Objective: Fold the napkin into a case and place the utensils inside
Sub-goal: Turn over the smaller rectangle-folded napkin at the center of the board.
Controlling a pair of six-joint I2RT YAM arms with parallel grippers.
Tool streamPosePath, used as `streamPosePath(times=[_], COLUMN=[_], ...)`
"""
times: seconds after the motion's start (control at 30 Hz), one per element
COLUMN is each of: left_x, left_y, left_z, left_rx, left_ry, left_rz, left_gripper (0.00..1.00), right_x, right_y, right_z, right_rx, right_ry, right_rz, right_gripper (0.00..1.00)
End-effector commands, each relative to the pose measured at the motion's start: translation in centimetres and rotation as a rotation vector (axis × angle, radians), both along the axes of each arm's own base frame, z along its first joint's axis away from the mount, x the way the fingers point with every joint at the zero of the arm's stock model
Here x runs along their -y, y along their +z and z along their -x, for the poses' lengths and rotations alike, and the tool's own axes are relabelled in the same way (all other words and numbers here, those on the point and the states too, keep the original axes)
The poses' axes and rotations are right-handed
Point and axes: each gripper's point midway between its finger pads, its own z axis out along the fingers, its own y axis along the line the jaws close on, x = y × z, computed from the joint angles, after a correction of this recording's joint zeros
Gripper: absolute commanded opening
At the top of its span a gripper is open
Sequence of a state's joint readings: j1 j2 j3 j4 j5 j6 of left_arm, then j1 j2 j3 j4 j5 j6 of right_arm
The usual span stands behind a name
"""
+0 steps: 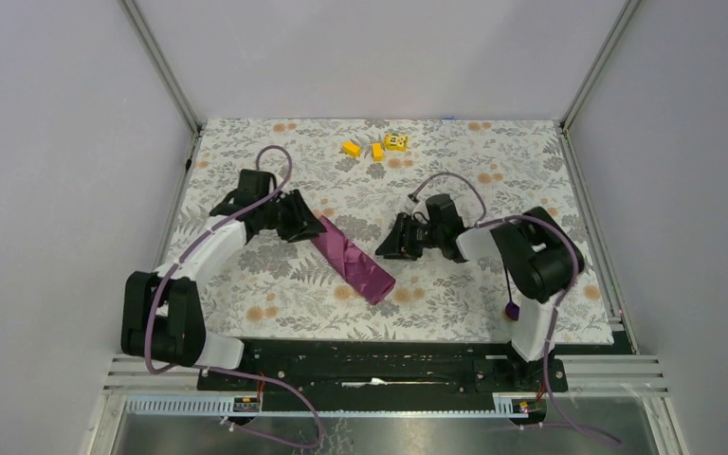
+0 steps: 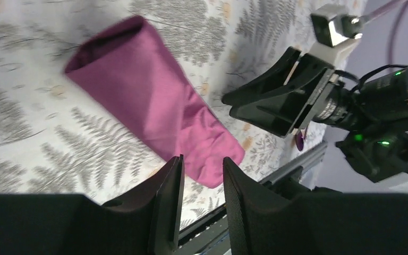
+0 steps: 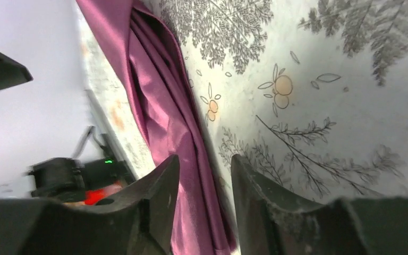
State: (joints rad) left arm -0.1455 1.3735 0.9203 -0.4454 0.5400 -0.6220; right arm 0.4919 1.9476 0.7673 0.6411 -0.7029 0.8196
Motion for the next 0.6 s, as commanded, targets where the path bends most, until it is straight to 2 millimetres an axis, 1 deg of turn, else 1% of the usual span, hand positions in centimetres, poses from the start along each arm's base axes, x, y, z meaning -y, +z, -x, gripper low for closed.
streamPosePath(times=[0.0, 0.07, 0.1, 0.17, 0.2, 0.27, 0.3, 0.33, 0.4, 0.5, 0.57], left_x=[3.9, 4.4, 4.4, 4.3, 4.2, 4.0, 3.8, 3.8, 3.6, 3.0, 2.7], left_y=[1.6, 0.8, 0.3, -1.0, -1.7, -2.8, -3.4, -3.8, -4.8, -8.0, -9.8], left_z=[-2.3, -3.1, -3.6, -4.6, -5.0, -6.0, -6.3, -6.7, -7.4, -8.3, -8.6], left_rx=[0.096, 0.084, 0.080, 0.069, 0.060, 0.052, 0.044, 0.040, 0.040, 0.011, -0.019], left_ry=[-0.056, -0.046, -0.036, -0.016, -0.006, 0.019, 0.033, 0.042, 0.061, 0.076, 0.075], left_rz=[0.124, 0.130, 0.132, 0.117, 0.107, 0.097, 0.097, 0.104, 0.087, 0.008, -0.030], left_gripper=[0.37, 0.35, 0.33, 0.31, 0.29, 0.27, 0.26, 0.25, 0.24, 0.23, 0.22], right_x=[3.5, 3.8, 3.3, 1.4, 0.0, -2.6, -3.5, -4.0, -4.0, -2.8, -1.7], right_y=[3.4, 5.2, 6.1, 7.4, 7.9, 8.6, 8.5, 8.1, 6.7, 3.1, 0.8], right_z=[-0.9, 0.0, 0.8, 2.7, 4.0, 6.4, 7.5, 8.3, 9.1, 9.4, 9.1], right_rx=[0.283, 0.325, 0.336, 0.330, 0.316, 0.287, 0.272, 0.256, 0.223, 0.187, 0.187], right_ry=[0.103, 0.137, 0.159, 0.218, 0.261, 0.323, 0.349, 0.361, 0.366, 0.343, 0.321], right_rz=[0.359, 0.410, 0.397, 0.340, 0.285, 0.158, 0.115, 0.096, 0.082, 0.150, 0.236], right_gripper=[0.50, 0.50, 0.51, 0.51, 0.50, 0.48, 0.47, 0.47, 0.45, 0.43, 0.42])
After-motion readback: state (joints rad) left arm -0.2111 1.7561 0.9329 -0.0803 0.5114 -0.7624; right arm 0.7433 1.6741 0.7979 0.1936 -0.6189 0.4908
